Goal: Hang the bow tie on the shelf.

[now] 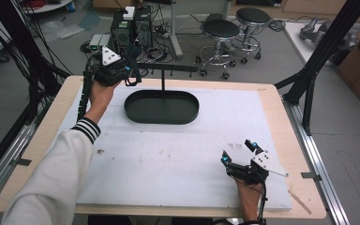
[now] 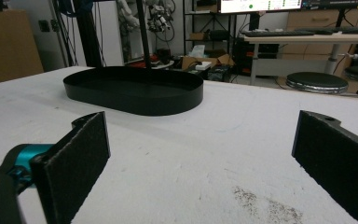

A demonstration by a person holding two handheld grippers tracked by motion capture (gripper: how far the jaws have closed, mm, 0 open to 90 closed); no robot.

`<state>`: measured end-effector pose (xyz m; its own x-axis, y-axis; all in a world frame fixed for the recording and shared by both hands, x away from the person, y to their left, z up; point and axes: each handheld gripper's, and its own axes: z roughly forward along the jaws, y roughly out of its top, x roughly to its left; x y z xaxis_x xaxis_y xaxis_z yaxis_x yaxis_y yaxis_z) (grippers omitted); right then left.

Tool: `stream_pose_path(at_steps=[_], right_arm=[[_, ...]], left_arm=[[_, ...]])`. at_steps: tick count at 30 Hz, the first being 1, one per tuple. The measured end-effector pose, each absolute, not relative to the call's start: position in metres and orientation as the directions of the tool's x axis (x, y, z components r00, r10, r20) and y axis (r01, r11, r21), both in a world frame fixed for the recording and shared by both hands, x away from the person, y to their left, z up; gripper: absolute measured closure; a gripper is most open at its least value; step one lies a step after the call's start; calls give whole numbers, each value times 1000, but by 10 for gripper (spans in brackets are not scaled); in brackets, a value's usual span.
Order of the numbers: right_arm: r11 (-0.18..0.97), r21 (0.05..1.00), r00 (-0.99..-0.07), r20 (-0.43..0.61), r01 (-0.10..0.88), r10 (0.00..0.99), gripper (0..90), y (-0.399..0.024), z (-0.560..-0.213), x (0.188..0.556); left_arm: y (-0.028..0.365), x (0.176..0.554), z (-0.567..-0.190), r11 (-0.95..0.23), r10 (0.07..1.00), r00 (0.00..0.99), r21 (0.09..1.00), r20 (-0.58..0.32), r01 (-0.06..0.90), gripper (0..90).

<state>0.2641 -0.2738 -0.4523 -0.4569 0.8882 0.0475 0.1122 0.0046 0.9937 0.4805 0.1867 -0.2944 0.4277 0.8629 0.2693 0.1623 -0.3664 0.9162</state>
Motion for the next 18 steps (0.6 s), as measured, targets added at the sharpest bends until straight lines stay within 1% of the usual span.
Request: stream_pose_path(at_steps=[8,18], right_arm=[[4,994,-457,48,112,888,30,-274,-452,264],[2,994,-456,51,114,888,30,-274,-452,264]], left_arm=[[184,486,-298,-375,869,403,914,289,153,743],[189,489,-300,-383,876,377,909,302,163,743]])
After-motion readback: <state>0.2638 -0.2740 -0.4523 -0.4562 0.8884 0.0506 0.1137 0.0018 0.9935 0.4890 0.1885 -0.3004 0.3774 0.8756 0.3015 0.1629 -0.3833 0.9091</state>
